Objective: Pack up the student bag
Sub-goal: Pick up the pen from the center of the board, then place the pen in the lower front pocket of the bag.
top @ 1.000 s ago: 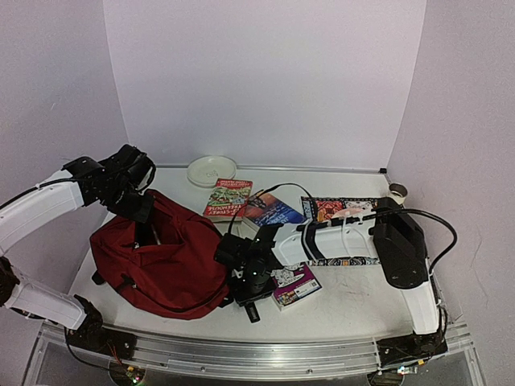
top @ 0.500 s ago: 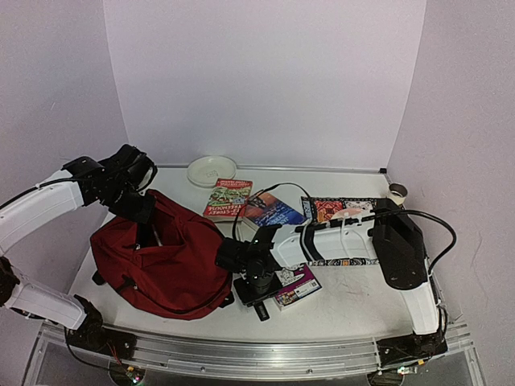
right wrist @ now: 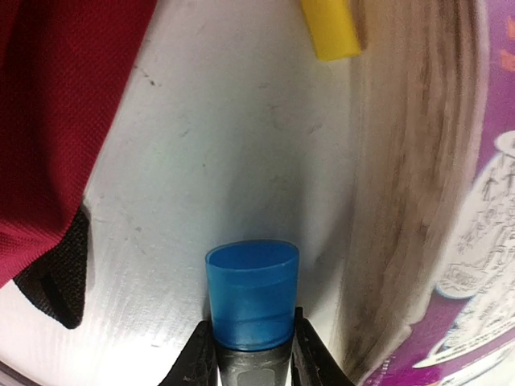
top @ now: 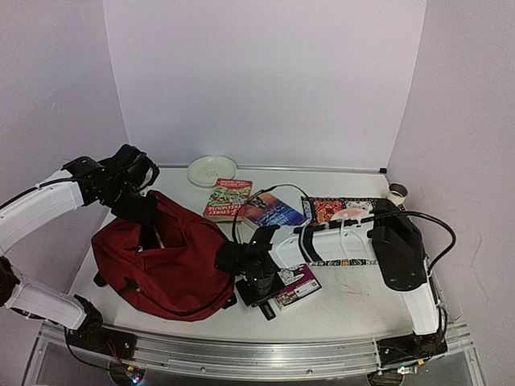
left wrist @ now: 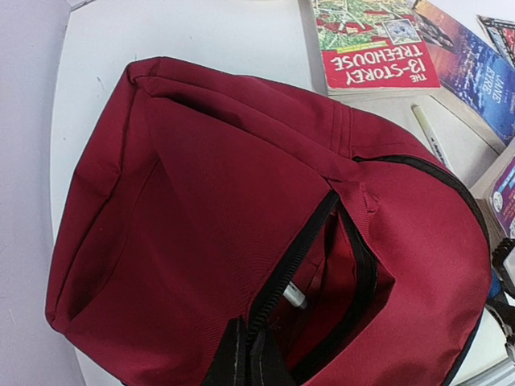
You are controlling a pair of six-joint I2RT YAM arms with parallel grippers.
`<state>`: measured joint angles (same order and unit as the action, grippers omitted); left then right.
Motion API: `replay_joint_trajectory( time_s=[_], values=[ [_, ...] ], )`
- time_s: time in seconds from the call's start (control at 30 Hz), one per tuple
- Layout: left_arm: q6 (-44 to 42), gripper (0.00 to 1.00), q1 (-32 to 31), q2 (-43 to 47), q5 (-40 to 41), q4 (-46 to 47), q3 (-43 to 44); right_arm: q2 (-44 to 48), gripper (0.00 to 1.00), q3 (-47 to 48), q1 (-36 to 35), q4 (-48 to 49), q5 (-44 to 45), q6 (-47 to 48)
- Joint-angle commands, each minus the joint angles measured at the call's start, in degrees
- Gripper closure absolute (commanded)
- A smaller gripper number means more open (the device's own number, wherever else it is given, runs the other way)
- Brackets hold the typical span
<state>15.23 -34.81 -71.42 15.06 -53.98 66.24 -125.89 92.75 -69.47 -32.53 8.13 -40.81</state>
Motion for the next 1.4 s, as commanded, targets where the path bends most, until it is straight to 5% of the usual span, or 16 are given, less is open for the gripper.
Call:
replay_joint_trajectory(
  time_s=[0.0,0.33,0.63,1.0,1.37],
  values=[
    [1.09,1.0,0.09,1.01,-2.64,2.37,1.5,5.5,0.98,2.42,0.11,-6.3,5.15,-1.04],
    [2.02,1.0,0.09,0.32,-8.14,2.93,2.18,10.9,1.0,7.63,1.08,-3.97,4.16,-1.21],
    [4.62,1.0,0.04,1.03,-17.14,6.38,0.17,12.24,1.0,5.52,3.45,14.72,-10.19,-4.58],
    [6.95,1.0,0.0,2.29,-24.97,9.61,-1.99,6.94,1.0,7.61,6.66,30.88,-23.32,-12.16],
    [9.99,1.0,0.0,3.26,-30.69,13.56,-4.3,0.16,1.0,11.25,7.57,37.23,-29.0,-17.7]
  ],
)
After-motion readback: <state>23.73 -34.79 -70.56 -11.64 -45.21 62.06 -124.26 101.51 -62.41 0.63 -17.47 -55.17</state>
